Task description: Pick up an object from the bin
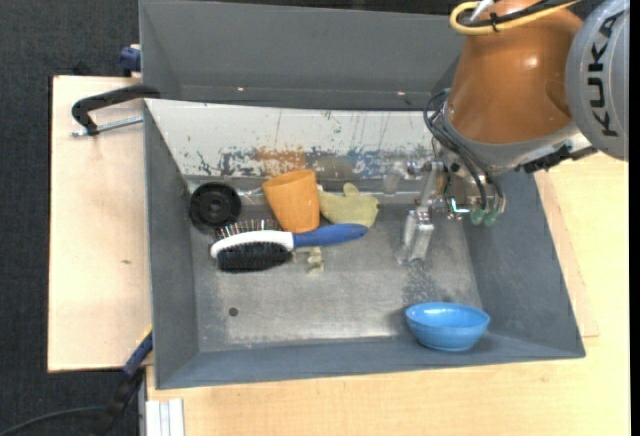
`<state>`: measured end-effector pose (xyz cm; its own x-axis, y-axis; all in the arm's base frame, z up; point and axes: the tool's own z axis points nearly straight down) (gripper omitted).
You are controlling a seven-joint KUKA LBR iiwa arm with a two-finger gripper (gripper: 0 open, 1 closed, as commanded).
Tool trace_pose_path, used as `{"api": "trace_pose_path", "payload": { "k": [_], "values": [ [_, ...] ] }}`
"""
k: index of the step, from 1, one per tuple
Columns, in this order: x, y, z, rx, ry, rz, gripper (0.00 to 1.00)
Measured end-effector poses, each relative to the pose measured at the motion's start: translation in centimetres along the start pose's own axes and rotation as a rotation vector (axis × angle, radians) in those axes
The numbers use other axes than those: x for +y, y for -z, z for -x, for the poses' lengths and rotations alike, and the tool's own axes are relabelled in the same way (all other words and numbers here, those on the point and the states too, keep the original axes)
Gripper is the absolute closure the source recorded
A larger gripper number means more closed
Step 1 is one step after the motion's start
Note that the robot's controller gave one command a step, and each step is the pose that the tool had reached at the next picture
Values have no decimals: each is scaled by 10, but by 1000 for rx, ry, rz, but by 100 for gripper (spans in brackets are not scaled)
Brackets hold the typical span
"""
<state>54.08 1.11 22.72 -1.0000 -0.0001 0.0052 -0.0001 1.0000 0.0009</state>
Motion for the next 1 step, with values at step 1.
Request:
{"api": "trace_pose_path", "payload": {
  "k": [1],
  "values": [
    [4,-82,43,-1,-61,1,0]
  ]
}}
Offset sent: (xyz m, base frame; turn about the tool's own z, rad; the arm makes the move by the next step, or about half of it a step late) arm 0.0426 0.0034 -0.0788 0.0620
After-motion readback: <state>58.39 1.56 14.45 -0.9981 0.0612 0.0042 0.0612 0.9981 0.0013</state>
